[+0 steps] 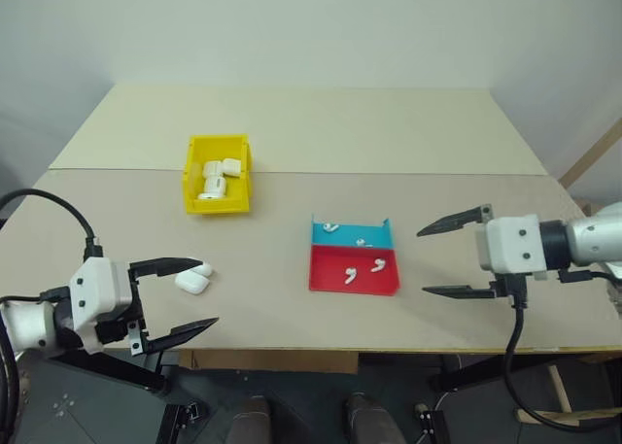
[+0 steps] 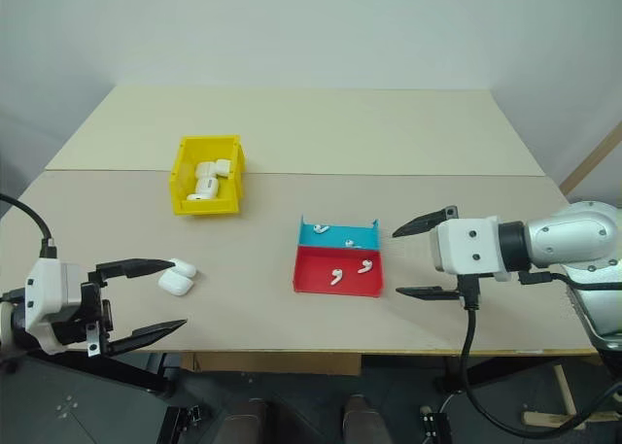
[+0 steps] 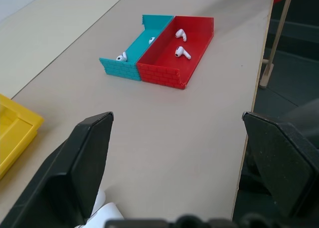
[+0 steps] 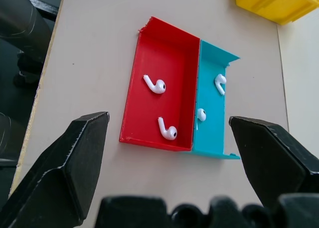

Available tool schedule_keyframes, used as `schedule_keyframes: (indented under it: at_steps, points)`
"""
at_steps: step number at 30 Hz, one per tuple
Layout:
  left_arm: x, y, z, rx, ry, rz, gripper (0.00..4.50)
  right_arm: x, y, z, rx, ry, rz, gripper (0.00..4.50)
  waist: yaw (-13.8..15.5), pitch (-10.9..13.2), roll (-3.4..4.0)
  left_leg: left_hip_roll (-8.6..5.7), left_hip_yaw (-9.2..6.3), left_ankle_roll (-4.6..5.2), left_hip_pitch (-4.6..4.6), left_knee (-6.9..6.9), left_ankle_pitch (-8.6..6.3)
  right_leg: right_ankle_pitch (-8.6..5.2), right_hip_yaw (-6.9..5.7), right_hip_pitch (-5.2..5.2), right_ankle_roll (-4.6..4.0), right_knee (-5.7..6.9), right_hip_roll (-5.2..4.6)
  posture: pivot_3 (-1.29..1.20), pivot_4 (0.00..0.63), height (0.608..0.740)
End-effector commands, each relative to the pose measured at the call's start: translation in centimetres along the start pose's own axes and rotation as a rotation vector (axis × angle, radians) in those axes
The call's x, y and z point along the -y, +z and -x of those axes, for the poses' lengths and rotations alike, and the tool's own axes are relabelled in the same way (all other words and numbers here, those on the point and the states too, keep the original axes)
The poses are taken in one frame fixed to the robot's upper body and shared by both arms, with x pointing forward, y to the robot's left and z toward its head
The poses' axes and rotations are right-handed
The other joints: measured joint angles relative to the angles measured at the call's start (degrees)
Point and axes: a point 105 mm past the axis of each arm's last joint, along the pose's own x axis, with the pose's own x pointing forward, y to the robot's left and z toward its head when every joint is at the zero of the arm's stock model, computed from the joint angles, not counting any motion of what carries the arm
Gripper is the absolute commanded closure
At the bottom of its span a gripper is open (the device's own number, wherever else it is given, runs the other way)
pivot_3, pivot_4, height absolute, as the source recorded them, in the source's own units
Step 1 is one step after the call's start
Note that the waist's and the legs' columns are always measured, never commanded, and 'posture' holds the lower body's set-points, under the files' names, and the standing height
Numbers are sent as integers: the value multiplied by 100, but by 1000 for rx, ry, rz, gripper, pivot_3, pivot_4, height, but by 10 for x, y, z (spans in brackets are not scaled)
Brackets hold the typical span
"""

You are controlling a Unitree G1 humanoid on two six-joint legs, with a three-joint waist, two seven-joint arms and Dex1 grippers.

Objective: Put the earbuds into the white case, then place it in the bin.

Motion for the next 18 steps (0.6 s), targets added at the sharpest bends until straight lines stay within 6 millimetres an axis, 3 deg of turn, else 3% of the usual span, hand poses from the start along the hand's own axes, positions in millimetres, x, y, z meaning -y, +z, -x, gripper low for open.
schedule_keyframes:
  at_steps: [1, 15, 18]
  points:
    - [0, 13, 2, 36, 14, -20, 0, 7, 8, 4, 7, -20, 64, 21, 0, 0, 0, 0, 0, 0, 0, 0, 0, 0, 0, 0, 0, 0, 0, 0, 150, 740]
    - [-3, 13, 5, -22, 49, -28, 0, 4, 8, 2, -2, -41, 65, 21, 0, 0, 0, 0, -1, 0, 0, 0, 0, 0, -1, 0, 0, 0, 0, 0, 150, 740]
    - [-8, 15, 4, -44, 140, -81, 0, 1, 5, 4, -37, -31, 31, 21, 1, 0, 0, 0, -1, 0, 0, -2, 0, 0, 0, 0, 0, -1, 0, 0, 150, 740]
